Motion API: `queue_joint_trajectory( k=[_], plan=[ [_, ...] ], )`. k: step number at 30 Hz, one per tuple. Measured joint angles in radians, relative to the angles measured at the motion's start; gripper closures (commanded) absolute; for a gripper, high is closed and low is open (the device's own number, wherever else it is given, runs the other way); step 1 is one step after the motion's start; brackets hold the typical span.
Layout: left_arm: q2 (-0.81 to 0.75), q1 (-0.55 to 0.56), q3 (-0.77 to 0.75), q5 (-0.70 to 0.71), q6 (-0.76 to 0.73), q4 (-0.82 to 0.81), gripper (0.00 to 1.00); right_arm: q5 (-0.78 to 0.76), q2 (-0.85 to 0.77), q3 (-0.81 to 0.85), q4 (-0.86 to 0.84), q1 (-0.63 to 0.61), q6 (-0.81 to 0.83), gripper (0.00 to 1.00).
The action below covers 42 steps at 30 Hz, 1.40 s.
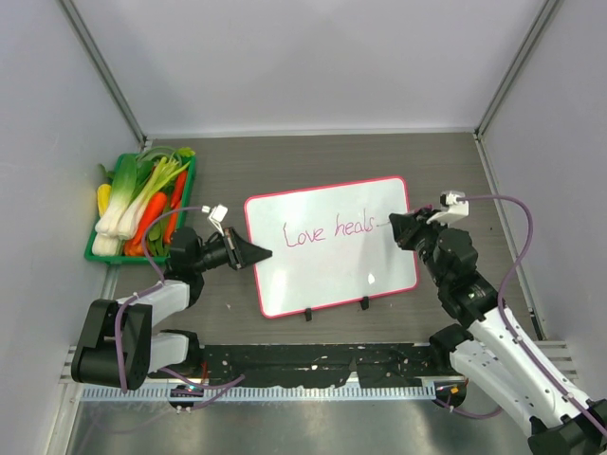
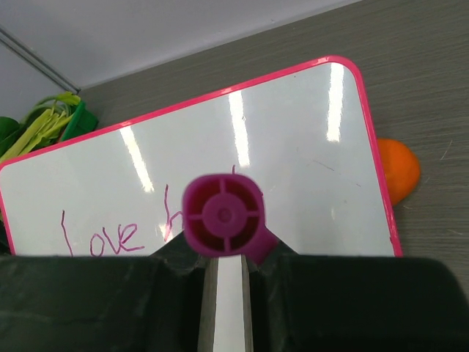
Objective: Write a sentence on the whiteboard
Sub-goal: Write on the whiteboard with the whiteboard.
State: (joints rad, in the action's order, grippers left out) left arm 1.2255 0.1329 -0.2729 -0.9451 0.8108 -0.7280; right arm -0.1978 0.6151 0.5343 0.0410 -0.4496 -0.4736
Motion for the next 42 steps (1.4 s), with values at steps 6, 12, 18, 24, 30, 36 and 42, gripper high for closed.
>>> queue_joint_trajectory(
  k=[6,12,18,24,30,36,42],
  plan=[
    [0.0,0.0,0.0,0.0,0.0,0.0,1.0,-0.043,0.042,0.0,0.018,0.0,0.015,0.99],
    [0.0,0.0,0.0,0.0,0.0,0.0,1.0,-0.066,0.106,0.0,0.025,0.03,0.031,0.99],
    [0.0,0.001,0.0,0.0,0.0,0.0,1.0,-0.047,0.142,0.0,0.016,0.101,0.034,0.99],
    [0.0,0.001,-0.002,0.001,-0.002,0.005,1.0,-0.005,0.156,0.0,-0.018,0.147,0.031,0.99],
    [-0.021,0.005,-0.027,0.032,-0.031,0.091,0.64,0.03,0.15,0.0,-0.028,0.151,0.029,0.99],
    [-0.092,0.007,-0.027,0.196,-0.12,0.277,0.33,0.048,0.124,0.0,-0.025,0.151,0.03,0.99],
    [-0.267,0.007,-0.028,0.316,-0.145,0.409,0.22,0.067,0.114,0.001,-0.024,0.151,0.03,0.99]
  ],
)
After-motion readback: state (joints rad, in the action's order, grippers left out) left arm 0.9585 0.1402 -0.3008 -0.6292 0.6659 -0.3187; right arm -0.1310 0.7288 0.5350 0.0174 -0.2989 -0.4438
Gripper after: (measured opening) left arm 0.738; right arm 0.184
